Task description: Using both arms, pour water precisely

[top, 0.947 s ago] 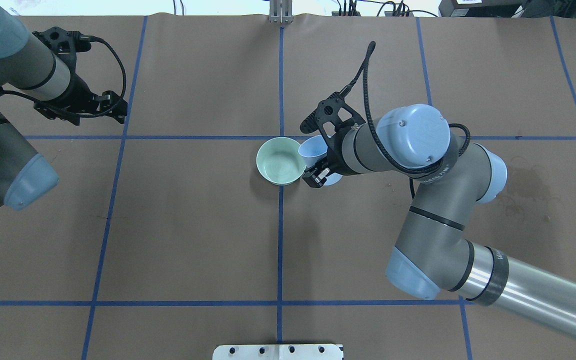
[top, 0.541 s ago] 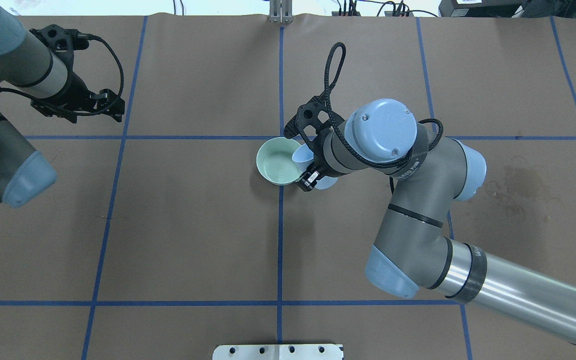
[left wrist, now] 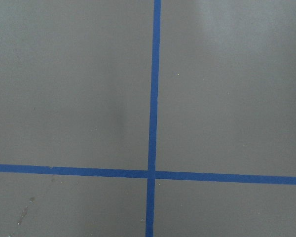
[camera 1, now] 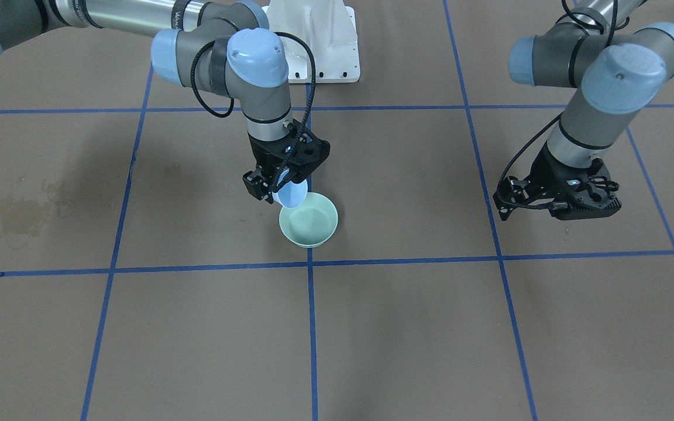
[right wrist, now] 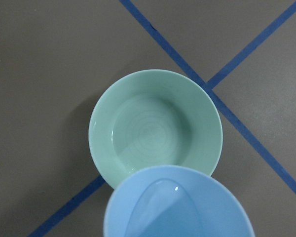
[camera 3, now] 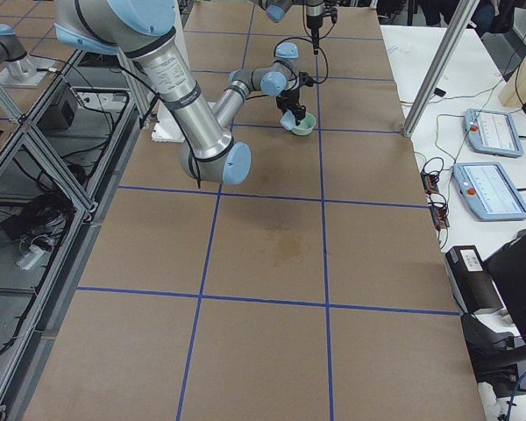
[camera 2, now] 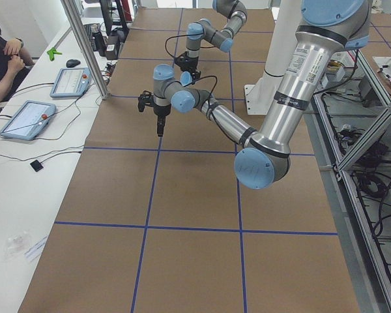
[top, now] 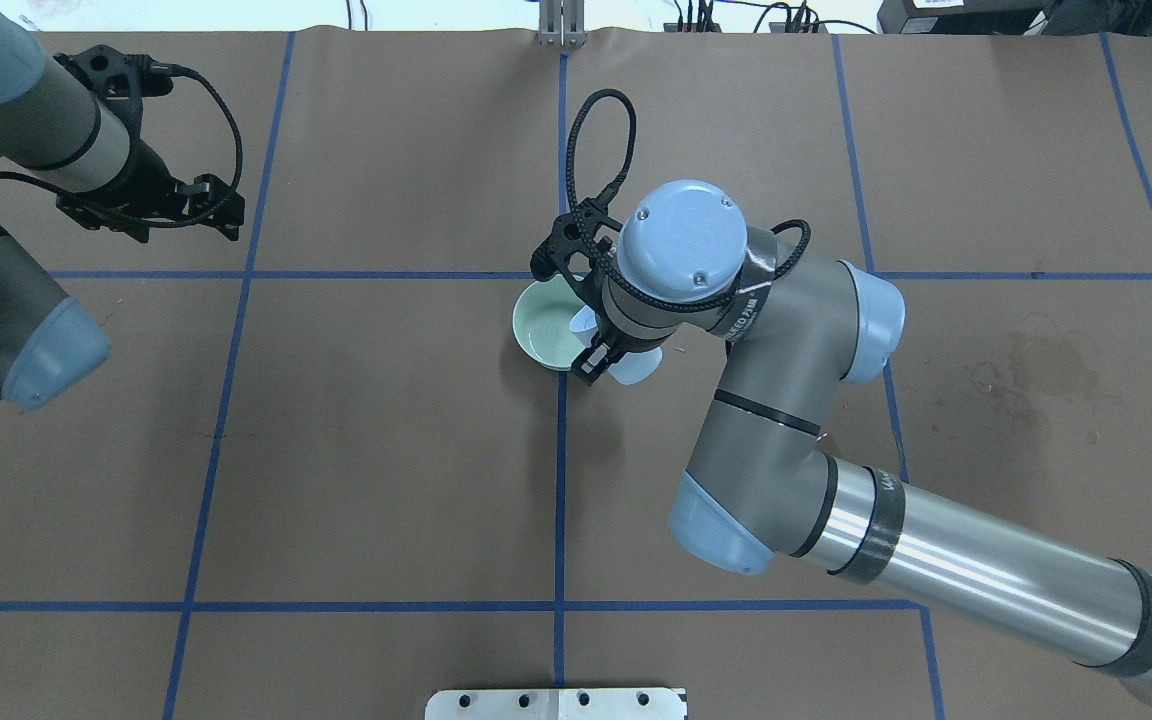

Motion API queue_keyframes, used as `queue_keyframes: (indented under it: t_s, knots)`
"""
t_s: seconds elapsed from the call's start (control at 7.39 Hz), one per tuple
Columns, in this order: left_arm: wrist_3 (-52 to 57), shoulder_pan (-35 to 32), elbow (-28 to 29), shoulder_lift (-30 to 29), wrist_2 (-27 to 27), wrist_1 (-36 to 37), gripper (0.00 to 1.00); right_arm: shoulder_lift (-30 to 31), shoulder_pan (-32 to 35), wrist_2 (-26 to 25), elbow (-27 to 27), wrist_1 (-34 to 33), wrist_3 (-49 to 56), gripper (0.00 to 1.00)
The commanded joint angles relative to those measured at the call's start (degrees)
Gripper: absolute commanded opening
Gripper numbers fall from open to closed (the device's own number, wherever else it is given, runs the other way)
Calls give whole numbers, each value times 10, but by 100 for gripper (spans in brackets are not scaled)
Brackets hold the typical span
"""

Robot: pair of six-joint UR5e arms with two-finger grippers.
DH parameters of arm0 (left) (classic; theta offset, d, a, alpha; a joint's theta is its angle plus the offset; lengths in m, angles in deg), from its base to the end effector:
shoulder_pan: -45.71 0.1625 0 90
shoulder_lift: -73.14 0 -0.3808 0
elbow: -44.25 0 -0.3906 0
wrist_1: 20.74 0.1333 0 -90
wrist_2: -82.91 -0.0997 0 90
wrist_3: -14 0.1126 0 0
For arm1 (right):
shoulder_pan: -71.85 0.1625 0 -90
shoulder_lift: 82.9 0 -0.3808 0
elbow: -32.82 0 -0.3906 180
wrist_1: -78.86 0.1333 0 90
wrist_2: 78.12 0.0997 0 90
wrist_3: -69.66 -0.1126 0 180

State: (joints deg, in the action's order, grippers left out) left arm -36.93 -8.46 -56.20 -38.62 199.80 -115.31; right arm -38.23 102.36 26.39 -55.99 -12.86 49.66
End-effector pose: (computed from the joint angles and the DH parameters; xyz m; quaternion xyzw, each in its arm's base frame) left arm 0.2913 -0.5441 0.3287 0.0715 0.3711 -0.0485 0.9246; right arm -0.5482 -0.4450 0.1714 0.2007 -0.3200 -0.3554 0.8550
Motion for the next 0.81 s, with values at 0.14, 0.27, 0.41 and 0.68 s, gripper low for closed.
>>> queue_keyframes:
  t_s: [0.14, 0.27, 0.41, 0.68]
  knots:
    - [2, -5, 3, 0, 0, -2, 100, -41, 0, 18, 37, -71, 19, 0]
    - [1, -5, 3, 0, 0, -2, 100, -58, 0, 20, 38, -114, 34, 0]
    - [1, -5, 3, 0, 0, -2, 100, -68, 0, 19, 39, -156, 57, 0]
    - [1, -5, 3, 0, 0, -2, 100, -70, 2, 18, 39, -169, 68, 0]
